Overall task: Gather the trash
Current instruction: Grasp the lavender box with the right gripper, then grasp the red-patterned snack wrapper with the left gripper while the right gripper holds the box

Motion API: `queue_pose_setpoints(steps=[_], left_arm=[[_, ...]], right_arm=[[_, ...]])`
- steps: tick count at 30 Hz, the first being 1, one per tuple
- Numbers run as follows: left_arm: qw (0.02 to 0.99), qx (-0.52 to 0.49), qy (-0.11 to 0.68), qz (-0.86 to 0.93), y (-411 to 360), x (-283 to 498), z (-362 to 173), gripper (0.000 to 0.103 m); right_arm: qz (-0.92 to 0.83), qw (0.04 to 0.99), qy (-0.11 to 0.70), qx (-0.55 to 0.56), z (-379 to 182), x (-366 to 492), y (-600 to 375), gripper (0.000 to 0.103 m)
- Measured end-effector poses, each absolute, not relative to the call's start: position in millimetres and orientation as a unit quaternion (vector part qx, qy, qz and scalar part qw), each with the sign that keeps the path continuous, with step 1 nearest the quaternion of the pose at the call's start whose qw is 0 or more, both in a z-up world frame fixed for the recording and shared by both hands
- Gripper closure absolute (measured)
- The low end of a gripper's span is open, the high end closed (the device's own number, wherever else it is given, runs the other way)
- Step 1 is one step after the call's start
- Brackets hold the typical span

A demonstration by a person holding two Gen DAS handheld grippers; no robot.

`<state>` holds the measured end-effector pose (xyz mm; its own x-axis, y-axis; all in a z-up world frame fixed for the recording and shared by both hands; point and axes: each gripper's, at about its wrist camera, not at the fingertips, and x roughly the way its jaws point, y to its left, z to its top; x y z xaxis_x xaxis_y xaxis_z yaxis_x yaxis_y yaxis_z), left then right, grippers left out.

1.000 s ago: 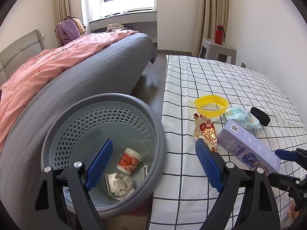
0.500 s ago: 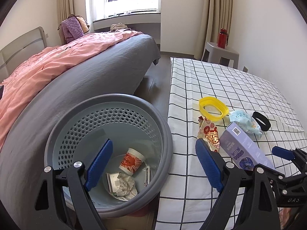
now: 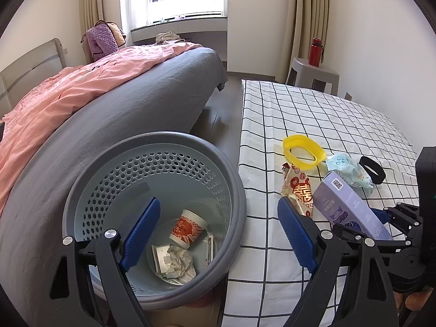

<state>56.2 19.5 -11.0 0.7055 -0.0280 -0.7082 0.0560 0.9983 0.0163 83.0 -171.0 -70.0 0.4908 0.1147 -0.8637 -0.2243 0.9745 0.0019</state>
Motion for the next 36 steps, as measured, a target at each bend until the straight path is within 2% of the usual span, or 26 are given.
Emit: queue_pose_setpoints(steps=[1,3,14,36], left_arm=[[0.923,0.019,0.384,-0.023,19,56,-12,0.019],[0.922,0.020,0.385,-0.024,17,56,-13,0.019],[0.922,0.037,0.383,-0.049,1,53,-15,0.019],[0.876,0.080,0.465,-0.101,-79,94,-54,0.019]], right_arm=[[0.099,0.860,0.497,-0.054,-72,83,-171,0.066],[0.105,0.859,0.499,-0.037,-73,82,-174,0.071],[0.106,0.871,0.480,0.006,-55,57,-191,0.071],[0.088,0.889,0.442,0.083,-11,48,-260,0.071]])
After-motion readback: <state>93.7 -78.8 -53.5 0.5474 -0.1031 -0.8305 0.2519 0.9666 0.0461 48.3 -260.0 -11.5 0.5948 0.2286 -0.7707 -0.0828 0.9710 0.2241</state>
